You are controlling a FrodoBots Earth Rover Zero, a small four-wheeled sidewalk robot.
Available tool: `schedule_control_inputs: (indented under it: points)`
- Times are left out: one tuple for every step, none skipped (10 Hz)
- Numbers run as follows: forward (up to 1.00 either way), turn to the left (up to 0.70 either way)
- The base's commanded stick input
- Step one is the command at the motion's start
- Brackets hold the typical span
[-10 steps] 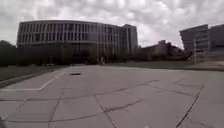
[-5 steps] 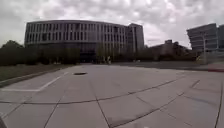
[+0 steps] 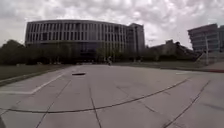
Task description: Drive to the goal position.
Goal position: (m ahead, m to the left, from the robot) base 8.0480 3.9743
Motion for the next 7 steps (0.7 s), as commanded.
schedule_control_inputs:
  points:
    - [0.70, 0.00]
    - [0.70, 0.00]
    - [0.70, 0.00]
    - [0.70, 0.00]
    - [0.70, 0.13]
    - [0.70, 0.14]
    - [0.70, 0.14]
